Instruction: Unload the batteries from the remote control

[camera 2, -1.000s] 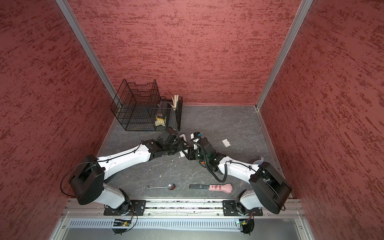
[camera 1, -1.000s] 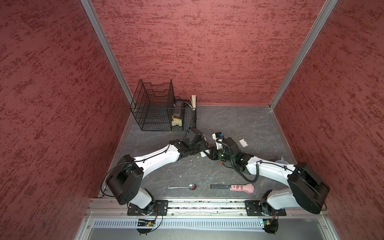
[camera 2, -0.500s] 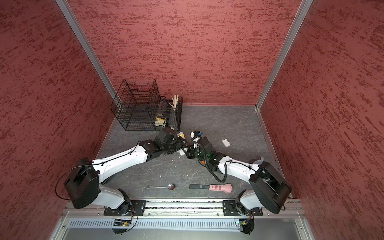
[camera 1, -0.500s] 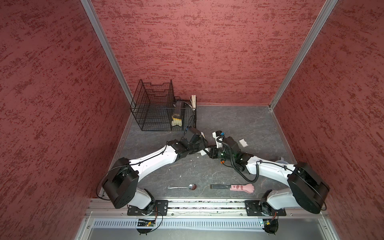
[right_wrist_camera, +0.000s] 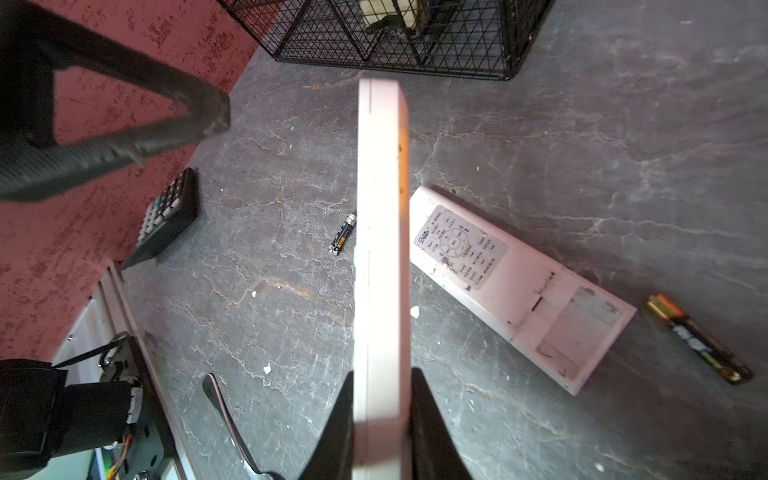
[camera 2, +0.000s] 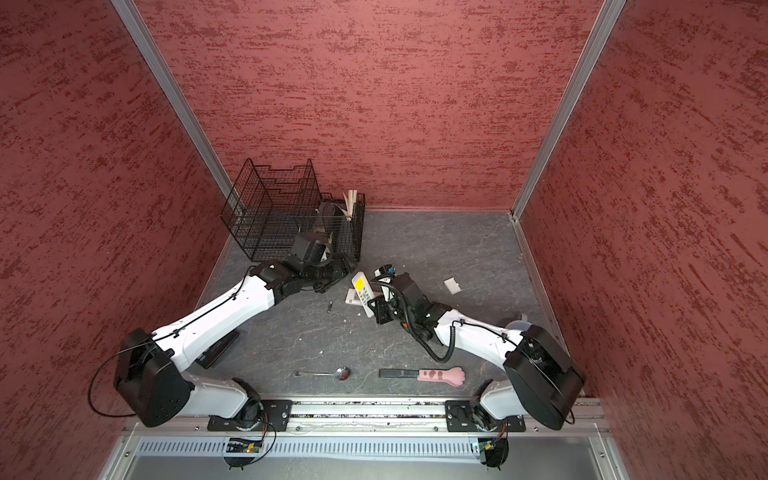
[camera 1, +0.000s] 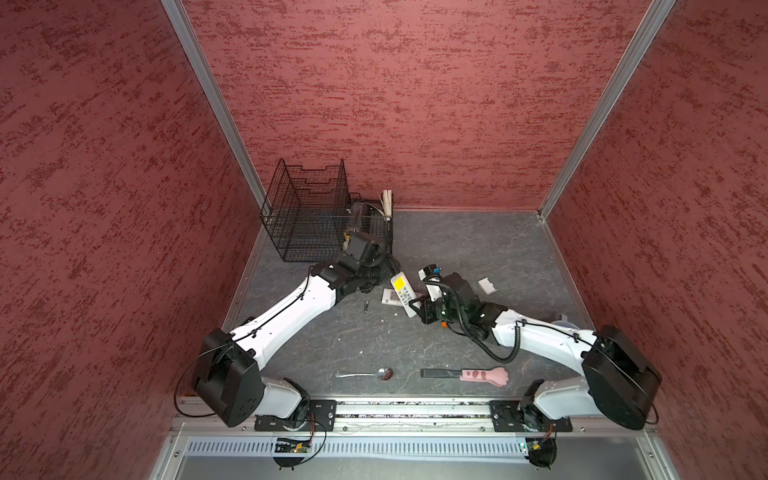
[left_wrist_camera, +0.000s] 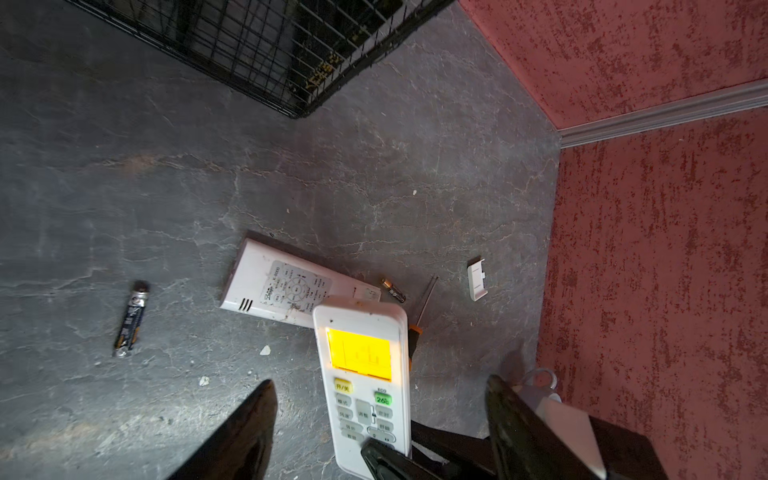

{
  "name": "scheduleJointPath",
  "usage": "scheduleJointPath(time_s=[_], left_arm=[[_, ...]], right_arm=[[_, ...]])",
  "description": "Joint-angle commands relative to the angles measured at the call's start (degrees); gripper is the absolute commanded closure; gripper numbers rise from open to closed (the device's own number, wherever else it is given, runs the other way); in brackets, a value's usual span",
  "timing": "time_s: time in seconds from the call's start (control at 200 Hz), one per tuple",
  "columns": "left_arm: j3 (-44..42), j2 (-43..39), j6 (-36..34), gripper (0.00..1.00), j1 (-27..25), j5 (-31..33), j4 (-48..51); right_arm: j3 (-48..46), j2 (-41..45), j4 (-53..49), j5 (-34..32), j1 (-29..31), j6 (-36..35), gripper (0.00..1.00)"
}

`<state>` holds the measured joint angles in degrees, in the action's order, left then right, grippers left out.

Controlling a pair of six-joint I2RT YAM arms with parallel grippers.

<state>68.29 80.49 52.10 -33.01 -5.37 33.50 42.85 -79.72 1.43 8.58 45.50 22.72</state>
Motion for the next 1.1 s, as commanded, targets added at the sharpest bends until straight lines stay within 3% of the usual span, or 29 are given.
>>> scheduleJointPath(time_s=[0.0, 0.446, 1.097], left_arm=[[3.2, 1.6, -2.5, 0.23, 0.9, -1.1, 10.3], [7.0, 8.2, 2.0, 0.31, 2.2, -5.9, 15.7], [8.2, 12.7, 2.8, 0.48, 2.1, -6.1, 16.4]], right_arm=[[3.6, 1.8, -5.0, -5.7, 2.1, -8.6, 1.0], [8.6, -1.2, -8.8, -18.6, 10.3, -16.3, 1.0], [12.2, -3.2, -8.4, -21.0, 12.2, -18.0, 1.0]])
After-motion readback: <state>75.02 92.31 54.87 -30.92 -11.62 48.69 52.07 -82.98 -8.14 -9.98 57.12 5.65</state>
